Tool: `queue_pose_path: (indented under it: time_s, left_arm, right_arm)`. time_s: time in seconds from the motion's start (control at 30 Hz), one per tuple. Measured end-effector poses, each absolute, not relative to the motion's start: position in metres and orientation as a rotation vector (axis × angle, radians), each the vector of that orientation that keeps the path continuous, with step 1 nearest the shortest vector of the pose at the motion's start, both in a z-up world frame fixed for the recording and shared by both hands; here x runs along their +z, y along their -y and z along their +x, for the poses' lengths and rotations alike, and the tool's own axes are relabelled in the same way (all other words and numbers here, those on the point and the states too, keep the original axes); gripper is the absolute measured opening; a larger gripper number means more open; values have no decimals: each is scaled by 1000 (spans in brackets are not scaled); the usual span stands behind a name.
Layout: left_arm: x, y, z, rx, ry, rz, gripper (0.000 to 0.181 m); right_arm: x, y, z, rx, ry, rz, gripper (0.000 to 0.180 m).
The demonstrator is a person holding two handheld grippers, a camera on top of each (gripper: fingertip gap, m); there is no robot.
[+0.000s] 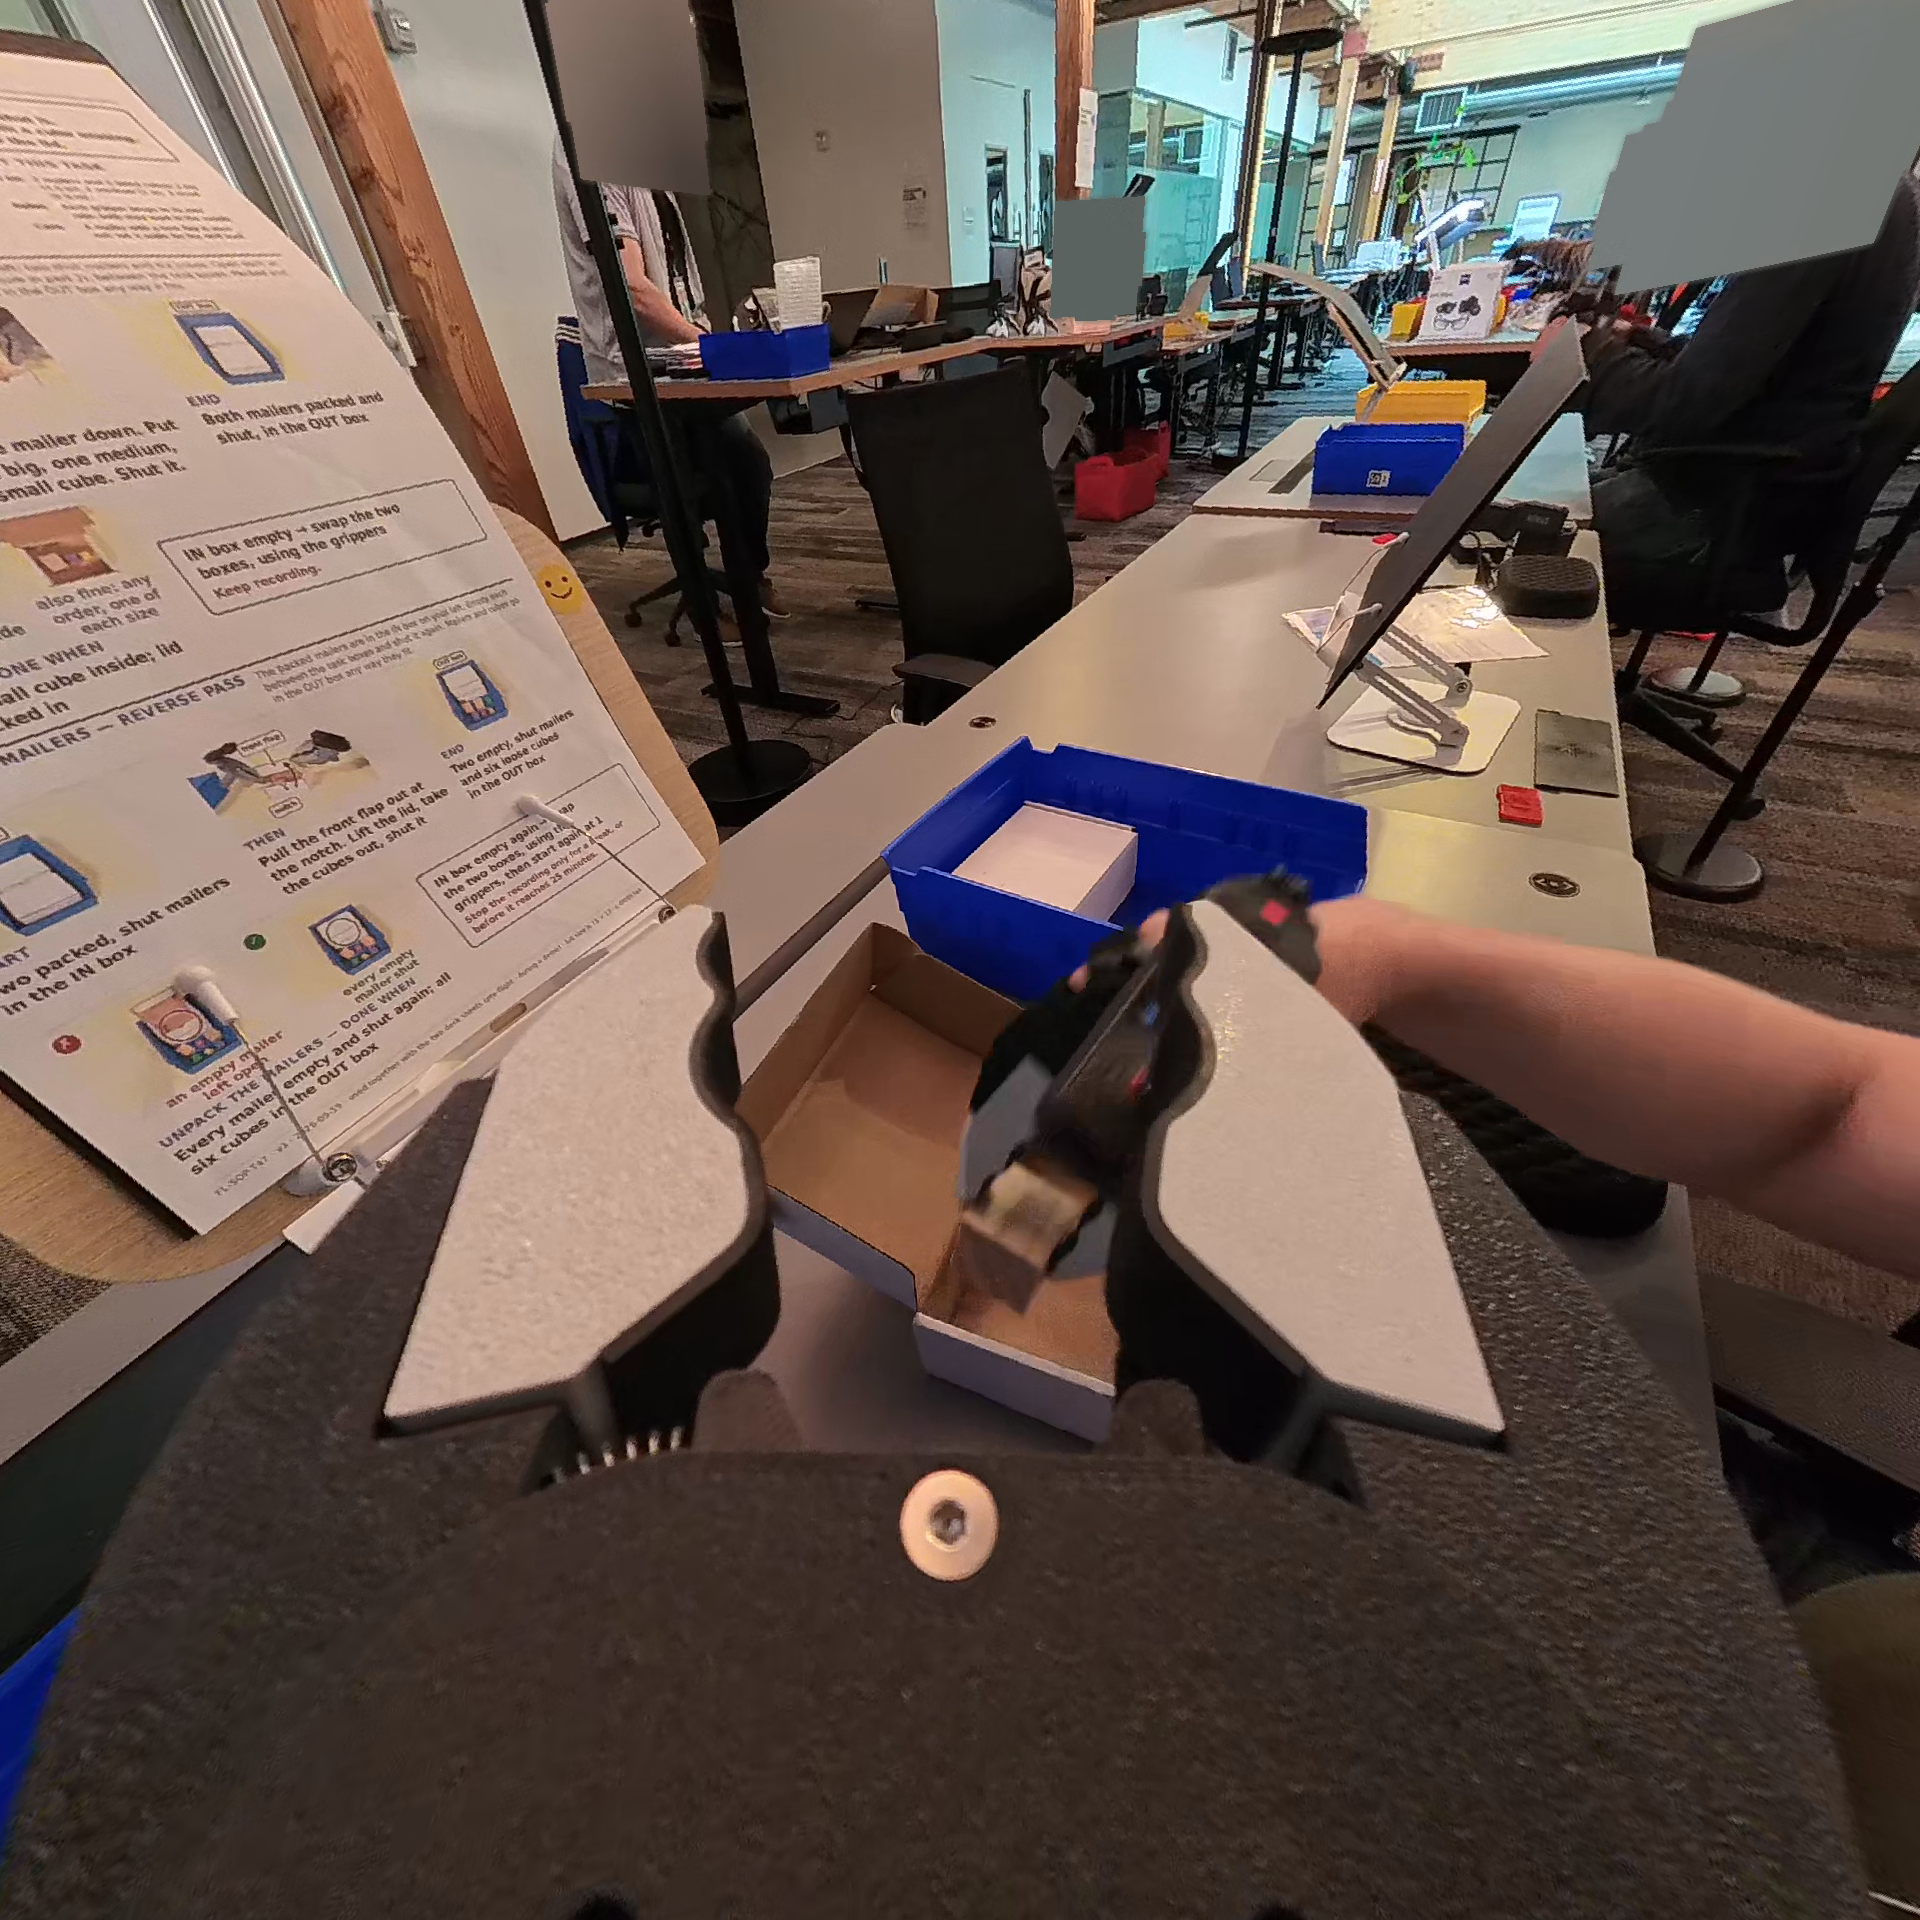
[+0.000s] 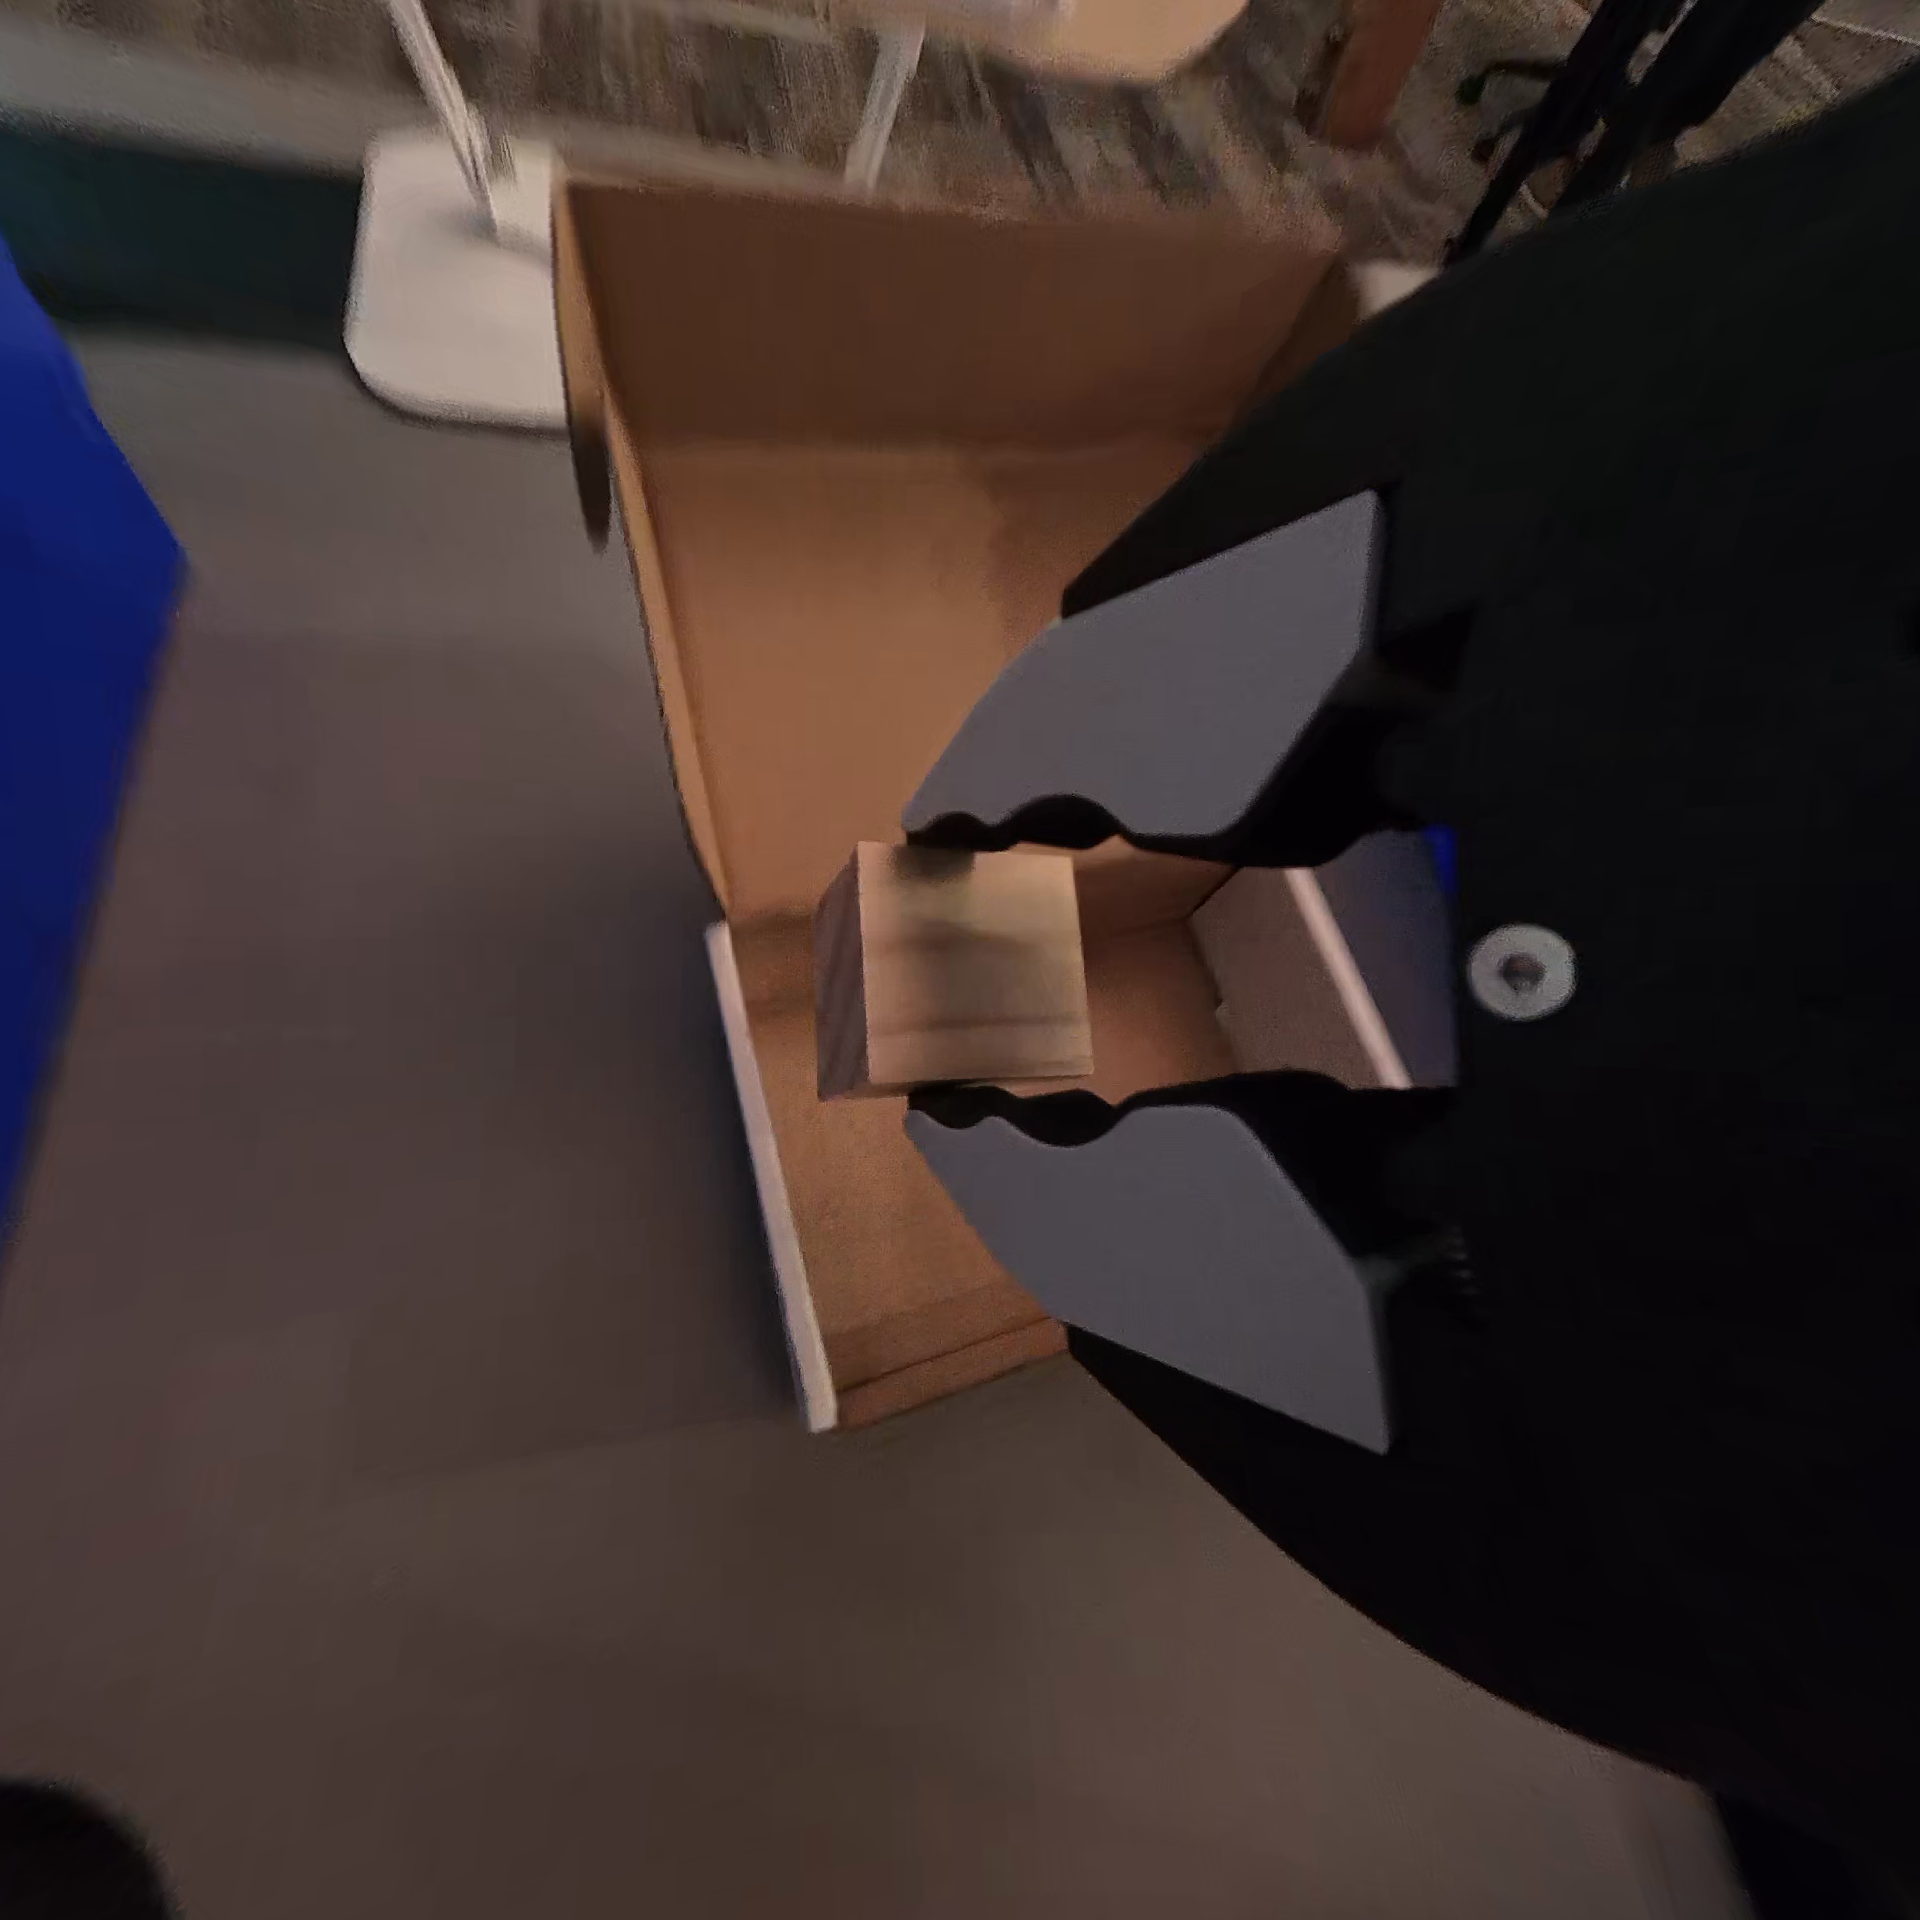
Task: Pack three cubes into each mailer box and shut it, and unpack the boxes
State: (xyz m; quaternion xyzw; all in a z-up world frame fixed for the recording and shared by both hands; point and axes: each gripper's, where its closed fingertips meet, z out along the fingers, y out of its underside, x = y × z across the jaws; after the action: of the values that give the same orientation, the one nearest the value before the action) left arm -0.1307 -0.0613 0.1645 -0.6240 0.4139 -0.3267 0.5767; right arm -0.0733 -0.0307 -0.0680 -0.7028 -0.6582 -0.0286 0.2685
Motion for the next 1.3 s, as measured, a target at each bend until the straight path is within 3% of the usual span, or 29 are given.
queue_pose_path:
  time_s: [0.13,0.23,0.37,0.6,1.3]
  left_arm:
    - [164,61,-131,-763,-971,-1460,78]
    - [164,59,-132,-756,-972,-1460,78]
    - [167,57,-136,-771,-951,-1453,78]
    - [167,54,-143,-764,-922,-1467,78]
    - [161,59,-137,-751,-965,-1482,78]
  right_arm:
    - [27,38,-29,-120,1593,-1762,45]
    - [58,25,55,-231,1418,-1846,45]
    - [8,39,133,-96,1429,-2031,46]
    - [-90,60,171,63,1405,-2245,45]
    - [-138,64,174,-127,1620,-2380,45]
